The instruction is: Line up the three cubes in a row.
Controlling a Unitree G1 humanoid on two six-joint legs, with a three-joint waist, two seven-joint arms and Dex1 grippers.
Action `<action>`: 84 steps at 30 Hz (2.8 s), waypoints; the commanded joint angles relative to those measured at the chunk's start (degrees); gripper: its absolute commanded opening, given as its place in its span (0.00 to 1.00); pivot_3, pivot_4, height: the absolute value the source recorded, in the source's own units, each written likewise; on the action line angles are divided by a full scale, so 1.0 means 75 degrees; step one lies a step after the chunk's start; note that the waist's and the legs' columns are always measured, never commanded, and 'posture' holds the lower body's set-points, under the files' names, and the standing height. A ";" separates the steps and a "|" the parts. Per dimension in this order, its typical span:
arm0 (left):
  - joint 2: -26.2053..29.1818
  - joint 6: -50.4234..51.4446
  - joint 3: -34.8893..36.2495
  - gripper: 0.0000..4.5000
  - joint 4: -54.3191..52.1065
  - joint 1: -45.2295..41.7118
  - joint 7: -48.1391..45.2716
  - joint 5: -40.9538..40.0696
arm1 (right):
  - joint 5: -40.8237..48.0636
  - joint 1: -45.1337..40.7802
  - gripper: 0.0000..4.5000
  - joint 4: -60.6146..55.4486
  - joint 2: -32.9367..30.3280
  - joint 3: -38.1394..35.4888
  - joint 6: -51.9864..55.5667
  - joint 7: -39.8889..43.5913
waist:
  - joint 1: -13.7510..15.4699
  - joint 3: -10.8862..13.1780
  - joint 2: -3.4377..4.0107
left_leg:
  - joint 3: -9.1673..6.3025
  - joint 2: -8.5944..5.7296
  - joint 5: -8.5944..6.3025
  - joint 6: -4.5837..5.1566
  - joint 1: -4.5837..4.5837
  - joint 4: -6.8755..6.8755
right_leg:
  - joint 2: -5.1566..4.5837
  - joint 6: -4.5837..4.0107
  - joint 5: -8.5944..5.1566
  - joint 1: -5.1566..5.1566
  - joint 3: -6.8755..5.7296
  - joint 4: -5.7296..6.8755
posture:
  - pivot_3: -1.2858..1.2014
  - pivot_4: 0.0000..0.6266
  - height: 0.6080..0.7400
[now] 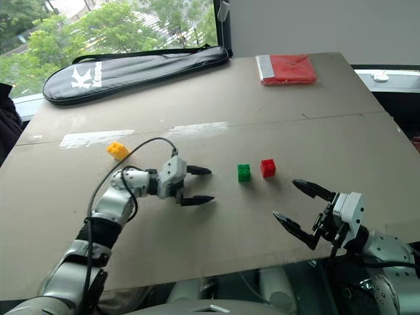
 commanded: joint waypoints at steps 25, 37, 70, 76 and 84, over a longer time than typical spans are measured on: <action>0.0938 -0.0791 0.2812 0.99 0.3083 -0.0887 0.3367 0.0056 | 0.0318 -0.1423 1.00 0.0101 0.0224 0.0594 0.0511 0.0049 | 0.0324 0.0038 -0.0042 | 0.0024 -0.0029 0.0001 -0.0003 -0.0030 0.0008 | -0.0017 -0.0007 0.0029 0.0000 -0.0030 -0.0014 | 0.52 0.24 0.75; 0.1011 -0.0746 0.1553 0.74 0.6695 -0.3071 0.2440 0.1159 | 0.0216 -0.1090 1.00 -0.0182 0.0209 0.0461 0.0391 -0.0210 | 0.0318 0.0040 -0.0057 | 0.0015 -0.0036 0.0001 -0.0003 -0.0030 0.0011 | -0.0019 0.0001 0.0028 0.0001 -0.0039 -0.0005 | 0.52 0.24 0.75; -0.1717 -0.1750 -0.1405 0.30 0.5021 -0.3932 -0.1570 0.1639 | -0.0071 -0.0151 1.00 0.0334 0.0185 0.0262 -0.0112 0.0063 | 0.0331 0.0019 -0.0021 | 0.0010 -0.0042 0.0000 0.0000 -0.0023 0.0027 | -0.0012 0.0012 0.0004 0.0023 -0.0027 -0.0010 | 0.52 0.24 0.75; -0.1887 -0.1859 -0.1507 0.30 0.5279 -0.3963 -0.1561 0.1783 | -0.0104 -0.0043 1.00 0.0261 0.0212 0.0292 -0.0185 -0.0051 | 0.0337 0.0018 -0.0022 | 0.0012 -0.0044 0.0000 0.0000 -0.0022 0.0030 | -0.0014 0.0008 0.0001 0.0025 -0.0024 -0.0009 | 0.52 0.24 0.75; -0.1891 -0.1719 -0.1537 0.91 0.5286 -0.3935 -0.1508 0.1885 | -0.0112 -0.0051 1.00 0.0273 0.0241 0.0329 -0.0233 -0.0111 | 0.0341 0.0016 -0.0024 | 0.0007 -0.0045 0.0001 0.0000 -0.0012 0.0032 | -0.0014 0.0004 -0.0002 0.0040 -0.0025 -0.0009 | 0.52 0.24 0.75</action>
